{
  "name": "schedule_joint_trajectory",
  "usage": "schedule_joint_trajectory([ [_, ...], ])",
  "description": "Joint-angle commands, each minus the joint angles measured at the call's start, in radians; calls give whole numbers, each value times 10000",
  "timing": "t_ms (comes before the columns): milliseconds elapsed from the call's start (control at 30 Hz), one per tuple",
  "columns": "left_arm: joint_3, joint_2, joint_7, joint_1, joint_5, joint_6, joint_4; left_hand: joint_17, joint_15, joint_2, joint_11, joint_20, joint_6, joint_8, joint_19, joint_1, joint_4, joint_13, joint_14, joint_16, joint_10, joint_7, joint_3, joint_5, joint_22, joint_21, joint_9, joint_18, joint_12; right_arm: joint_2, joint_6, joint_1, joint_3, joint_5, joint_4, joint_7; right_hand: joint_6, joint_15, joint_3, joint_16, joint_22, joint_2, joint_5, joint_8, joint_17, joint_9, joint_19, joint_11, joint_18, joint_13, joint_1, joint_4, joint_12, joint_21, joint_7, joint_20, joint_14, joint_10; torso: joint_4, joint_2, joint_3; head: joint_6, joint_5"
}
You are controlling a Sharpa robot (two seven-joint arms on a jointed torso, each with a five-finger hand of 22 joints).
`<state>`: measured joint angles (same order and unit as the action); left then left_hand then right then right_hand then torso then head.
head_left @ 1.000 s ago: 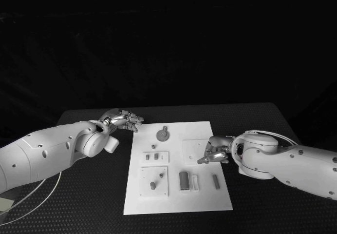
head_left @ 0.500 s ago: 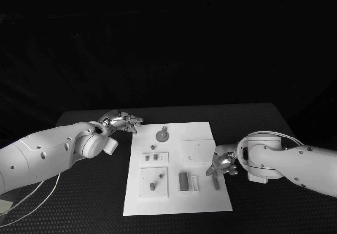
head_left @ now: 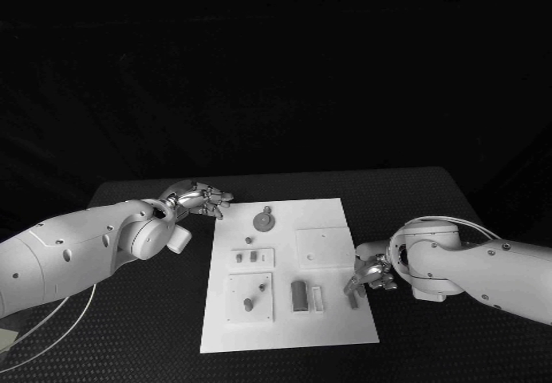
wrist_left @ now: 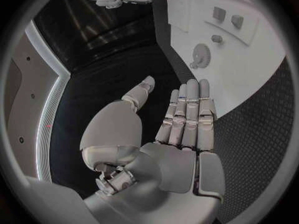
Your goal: Assemble the parts on the task board
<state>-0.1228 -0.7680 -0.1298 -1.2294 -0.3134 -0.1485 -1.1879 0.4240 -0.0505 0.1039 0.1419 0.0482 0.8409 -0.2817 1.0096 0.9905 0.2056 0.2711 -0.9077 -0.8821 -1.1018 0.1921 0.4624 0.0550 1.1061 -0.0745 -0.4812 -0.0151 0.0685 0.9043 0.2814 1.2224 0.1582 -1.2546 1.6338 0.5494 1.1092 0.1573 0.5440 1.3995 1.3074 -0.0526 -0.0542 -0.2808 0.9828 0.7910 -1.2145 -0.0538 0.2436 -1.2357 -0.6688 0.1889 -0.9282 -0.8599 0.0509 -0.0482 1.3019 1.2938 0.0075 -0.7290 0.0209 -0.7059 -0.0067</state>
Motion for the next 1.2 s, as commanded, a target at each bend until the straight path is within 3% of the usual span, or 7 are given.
schedule_joint_trajectory([
  [33, 5, 6, -50, -10, 25, 177, -26, 17, -32, -19, 31, -24, -85, -31, -29, -100, -42, 17, 69, 35, 65, -19, -7, -14, -16, 46, 12, -102, 9, -42, 229, -21, 16, -570, -32, 107, -4, 48, 29, -50, 178, -17, 44, -36, -24, 47, 36, -80, 182, 17, 96, -77, 70, -12, -29, 3, -22, -12, 7, 0, -4, -21, 5],
  [833, 5, -26, -30, -10, 18, 183, -36, 23, -30, -30, 30, -23, -84, -37, -33, -103, -61, 19, 70, 38, 67, -22, -4, -14, -15, 45, 13, -105, 11, -575, 69, -556, 108, -961, -540, 56, -218, 25, 189, -89, 185, -78, 43, 69, -111, 143, 48, -38, 182, 24, 15, -29, 98, -11, 19, -7, -66, -26, 2, 2, 3, -130, 55],
  [1100, 5, -26, -16, -10, 14, 194, -41, 24, -30, -33, 29, -23, -85, -38, -34, -100, -63, 20, 70, 38, 67, -22, -3, -14, -14, 44, 13, -106, 11, -681, 142, -655, 133, -1238, -560, 95, -382, -57, 304, -104, 195, 432, 42, 295, -165, 61, 56, 51, 182, 14, -683, 985, 100, -55, 113, 1, -91, -30, 6, 3, 4, -140, 51],
  [1200, 5, -29, -11, -10, 7, 194, -39, 25, -30, -34, 29, -22, -85, -38, -34, -99, -64, 20, 70, 38, 68, -22, -3, -13, -14, 44, 13, -107, 11, -699, 207, -669, 146, -1315, -556, 106, -454, -89, 393, -114, 207, 398, 38, 403, -196, 3, 81, 85, 182, 9, -1469, 1045, 105, -86, 154, -6, -116, -50, 7, 3, 3, -149, 44],
])
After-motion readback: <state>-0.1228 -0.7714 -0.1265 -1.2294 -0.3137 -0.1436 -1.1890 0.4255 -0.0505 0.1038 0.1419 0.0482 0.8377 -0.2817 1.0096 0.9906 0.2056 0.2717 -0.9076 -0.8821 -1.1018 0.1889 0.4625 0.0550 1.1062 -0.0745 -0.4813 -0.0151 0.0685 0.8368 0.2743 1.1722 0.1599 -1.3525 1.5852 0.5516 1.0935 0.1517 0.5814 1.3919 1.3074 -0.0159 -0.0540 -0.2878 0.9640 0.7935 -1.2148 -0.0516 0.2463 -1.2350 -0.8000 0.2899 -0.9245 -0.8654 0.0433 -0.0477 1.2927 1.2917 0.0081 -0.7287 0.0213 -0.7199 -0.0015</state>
